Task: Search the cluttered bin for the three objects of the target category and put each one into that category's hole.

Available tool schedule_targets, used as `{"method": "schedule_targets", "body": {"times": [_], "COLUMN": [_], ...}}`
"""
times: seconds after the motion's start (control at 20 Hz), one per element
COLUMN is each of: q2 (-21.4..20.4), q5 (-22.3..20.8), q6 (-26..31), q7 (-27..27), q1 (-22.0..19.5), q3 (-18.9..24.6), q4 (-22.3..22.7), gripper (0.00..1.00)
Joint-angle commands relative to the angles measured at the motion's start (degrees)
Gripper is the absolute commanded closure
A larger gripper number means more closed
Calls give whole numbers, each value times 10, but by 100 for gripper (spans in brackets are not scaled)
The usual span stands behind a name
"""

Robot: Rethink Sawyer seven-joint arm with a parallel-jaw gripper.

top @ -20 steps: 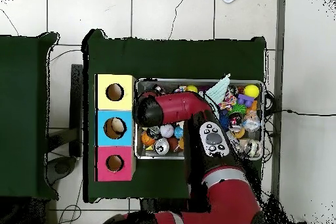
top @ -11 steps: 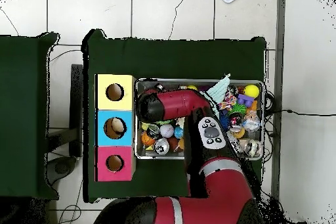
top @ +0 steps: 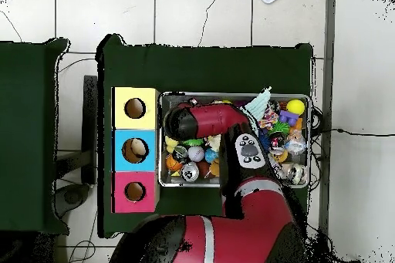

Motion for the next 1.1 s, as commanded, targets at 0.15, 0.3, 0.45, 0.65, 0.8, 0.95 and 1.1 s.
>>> {"method": "schedule_targets", "body": {"times": [0.15, 0.3, 0.45, 0.65, 0.8, 0.95, 1.1], "q2": [41, 39, 19, -38, -58, -79, -96], "q5": [0, 2, 4, 22, 28, 35, 43], "q6": [21, 22, 37, 67, 83, 94, 104], "q7": [85, 84, 82, 87, 90, 96, 100], "q1": [6, 6, 5, 8, 13, 19, 24], "q3": [-15, -13, -15, -9, -13, -21, -28], "q4": [-30, -28, -8, 37, 52, 63, 71], "gripper": [0, 0, 0, 0, 0, 0, 0]}}
